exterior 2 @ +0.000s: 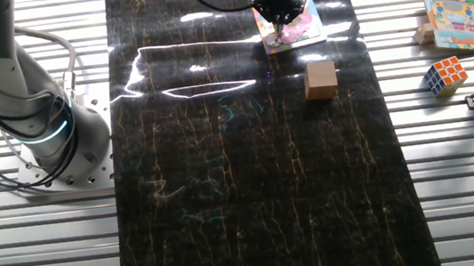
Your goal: Assemble one piece of a puzzle
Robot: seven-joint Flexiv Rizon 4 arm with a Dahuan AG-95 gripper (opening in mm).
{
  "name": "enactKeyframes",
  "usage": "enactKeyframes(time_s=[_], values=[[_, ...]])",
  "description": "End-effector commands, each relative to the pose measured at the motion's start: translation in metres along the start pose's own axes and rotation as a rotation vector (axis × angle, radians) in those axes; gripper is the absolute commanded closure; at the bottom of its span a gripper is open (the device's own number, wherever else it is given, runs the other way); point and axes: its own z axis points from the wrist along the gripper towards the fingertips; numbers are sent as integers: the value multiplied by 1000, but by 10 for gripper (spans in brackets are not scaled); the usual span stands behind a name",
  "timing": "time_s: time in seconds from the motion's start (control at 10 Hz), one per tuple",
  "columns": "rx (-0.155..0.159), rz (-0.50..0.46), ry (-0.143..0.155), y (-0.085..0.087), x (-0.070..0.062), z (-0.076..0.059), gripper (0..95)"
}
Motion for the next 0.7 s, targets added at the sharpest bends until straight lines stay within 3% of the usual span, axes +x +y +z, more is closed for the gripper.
enactKeyframes(time_s=[0.1,0.3,0.7], values=[[-4,-7,2,0,4,-5,950],[-4,-10,16,2,7,-9,950],[-12,3,19,11,18,-5,950]])
